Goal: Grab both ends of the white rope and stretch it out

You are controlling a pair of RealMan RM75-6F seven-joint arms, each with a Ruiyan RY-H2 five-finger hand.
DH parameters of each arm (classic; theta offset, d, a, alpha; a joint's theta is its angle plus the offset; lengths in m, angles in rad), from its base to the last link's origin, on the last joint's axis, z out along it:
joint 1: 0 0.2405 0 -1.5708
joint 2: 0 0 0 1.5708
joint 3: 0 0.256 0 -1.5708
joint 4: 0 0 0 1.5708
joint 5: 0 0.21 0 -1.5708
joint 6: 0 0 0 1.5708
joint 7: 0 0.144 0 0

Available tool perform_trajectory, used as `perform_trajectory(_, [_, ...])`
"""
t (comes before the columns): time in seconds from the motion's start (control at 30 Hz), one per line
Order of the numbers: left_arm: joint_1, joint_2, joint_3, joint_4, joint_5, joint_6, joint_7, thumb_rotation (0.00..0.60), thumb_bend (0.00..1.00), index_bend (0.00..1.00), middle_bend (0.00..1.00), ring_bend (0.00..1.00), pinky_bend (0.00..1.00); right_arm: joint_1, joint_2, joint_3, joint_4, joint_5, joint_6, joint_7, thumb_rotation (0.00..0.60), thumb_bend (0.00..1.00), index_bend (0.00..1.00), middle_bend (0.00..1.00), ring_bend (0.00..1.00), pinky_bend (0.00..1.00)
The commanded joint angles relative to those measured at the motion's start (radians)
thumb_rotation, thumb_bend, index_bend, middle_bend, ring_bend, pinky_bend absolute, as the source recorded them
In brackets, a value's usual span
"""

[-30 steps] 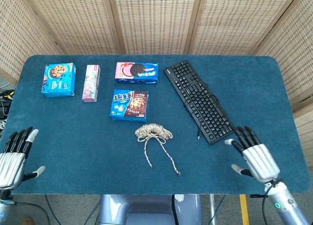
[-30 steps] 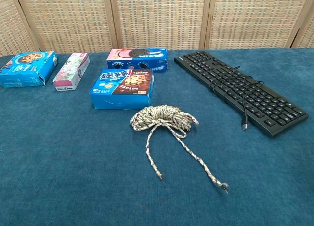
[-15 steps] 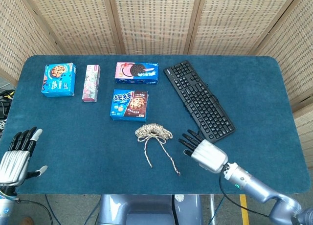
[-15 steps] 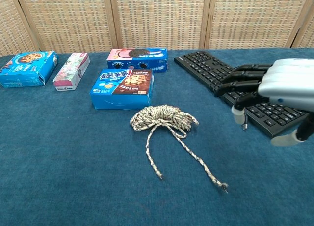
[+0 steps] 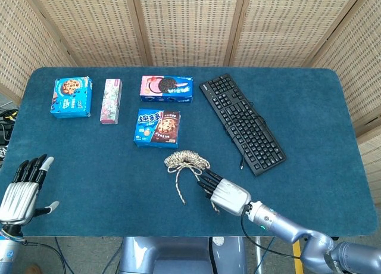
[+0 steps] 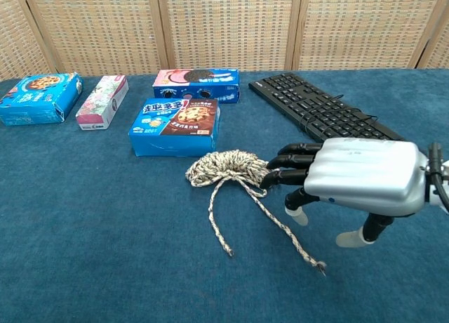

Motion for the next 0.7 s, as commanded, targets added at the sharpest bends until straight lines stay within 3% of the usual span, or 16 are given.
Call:
perform_trajectory(0.03, [-0.001, 0.0, 0.001, 0.0, 0.0, -0.001, 0.001, 0.6, 0.0, 0.0, 0.0, 0.0, 0.0, 0.008, -0.017, -0.005, 0.008, 0.014, -0.01, -0.013, 0.6, 0.22, 0.45, 0.1, 0.0, 0.0])
perform_trajectory(0.7, [-0.007, 0.004, 0.004, 0.001, -0.006, -0.007, -0.01, 0.6, 0.0, 0.0, 0.0, 0.0, 0.0, 0.043, -0.092, -0.033, 0.018, 0.101, -0.084, -0.161, 0.6, 0.22, 0.47, 0.1, 0.0, 0.0])
